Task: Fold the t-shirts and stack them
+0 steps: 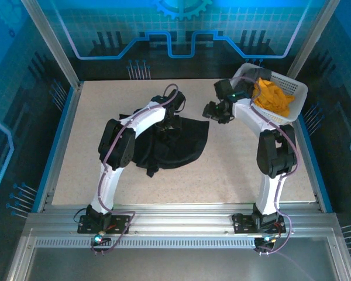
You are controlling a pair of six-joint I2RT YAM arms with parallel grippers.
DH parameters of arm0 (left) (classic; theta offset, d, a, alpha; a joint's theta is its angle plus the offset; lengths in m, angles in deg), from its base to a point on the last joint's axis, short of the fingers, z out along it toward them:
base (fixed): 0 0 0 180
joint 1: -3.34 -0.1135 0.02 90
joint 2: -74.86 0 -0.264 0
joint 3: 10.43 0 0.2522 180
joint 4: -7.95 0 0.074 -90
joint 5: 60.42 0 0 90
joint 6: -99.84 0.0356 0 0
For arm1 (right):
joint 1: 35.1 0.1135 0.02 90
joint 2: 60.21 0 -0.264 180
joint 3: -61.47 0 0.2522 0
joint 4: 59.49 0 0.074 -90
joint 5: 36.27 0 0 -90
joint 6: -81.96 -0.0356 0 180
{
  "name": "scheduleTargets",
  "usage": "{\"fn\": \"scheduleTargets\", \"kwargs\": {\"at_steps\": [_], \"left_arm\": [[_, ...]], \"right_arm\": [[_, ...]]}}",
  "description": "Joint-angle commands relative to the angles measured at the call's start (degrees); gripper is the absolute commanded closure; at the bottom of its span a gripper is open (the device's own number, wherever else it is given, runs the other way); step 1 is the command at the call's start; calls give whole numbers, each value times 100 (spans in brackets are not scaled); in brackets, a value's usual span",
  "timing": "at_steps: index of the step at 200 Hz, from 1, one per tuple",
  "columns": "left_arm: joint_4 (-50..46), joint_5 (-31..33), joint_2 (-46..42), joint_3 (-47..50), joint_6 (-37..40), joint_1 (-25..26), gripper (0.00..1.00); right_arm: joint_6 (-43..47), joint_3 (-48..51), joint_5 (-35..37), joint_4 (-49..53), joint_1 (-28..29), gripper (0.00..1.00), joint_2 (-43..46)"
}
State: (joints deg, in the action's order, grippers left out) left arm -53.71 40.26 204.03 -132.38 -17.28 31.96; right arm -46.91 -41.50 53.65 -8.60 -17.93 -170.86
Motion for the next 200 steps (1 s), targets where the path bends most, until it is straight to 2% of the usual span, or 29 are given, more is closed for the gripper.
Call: {"fn": "scheduleTargets", "kwargs": {"at_steps": [1, 15, 27, 40, 47, 62, 69, 91, 100, 144, 171, 200], "left_arm": [[-323, -12, 141, -104, -125, 91, 48], [-280, 11, 158, -16, -67, 83, 56], [-238, -47, 157, -6, -40, 56, 69], [-192, -21, 75, -17, -54, 29, 91], [-118, 33, -43, 18, -72, 14, 100], [31, 151, -373, 92, -204, -50, 100], [109, 155, -541, 128, -277, -94, 100], [256, 30, -1087, 217, -578, -303, 100], [334, -28, -1335, 306, -696, -404, 100], [1148, -610, -2727, 1263, -1519, -1181, 100], [1762, -878, -3553, 1856, -1912, -1726, 100], [2190, -1017, -4215, 2002, -2208, -2303, 100]], "right_arm": [[-432, 531, -309, -264, 156, 45, -162], [-569, 633, -461, -296, 278, 45, -365], [-639, 595, -501, -215, 361, 45, -574], [-794, 496, -523, -7, 387, 45, -803], [-887, 467, -550, 58, 391, 45, -888], [-955, 447, -680, 41, 382, 48, -1006], [-943, 404, -729, 41, 392, 54, -1041], [-873, 232, -669, 134, 340, 91, -1021], [-859, 207, -582, 107, 297, 99, -875], [-294, -417, -106, 356, 36, 100, -125], [72, -903, -112, 515, -161, 100, 192], [439, -1537, -149, 632, -301, 100, 438]]}}
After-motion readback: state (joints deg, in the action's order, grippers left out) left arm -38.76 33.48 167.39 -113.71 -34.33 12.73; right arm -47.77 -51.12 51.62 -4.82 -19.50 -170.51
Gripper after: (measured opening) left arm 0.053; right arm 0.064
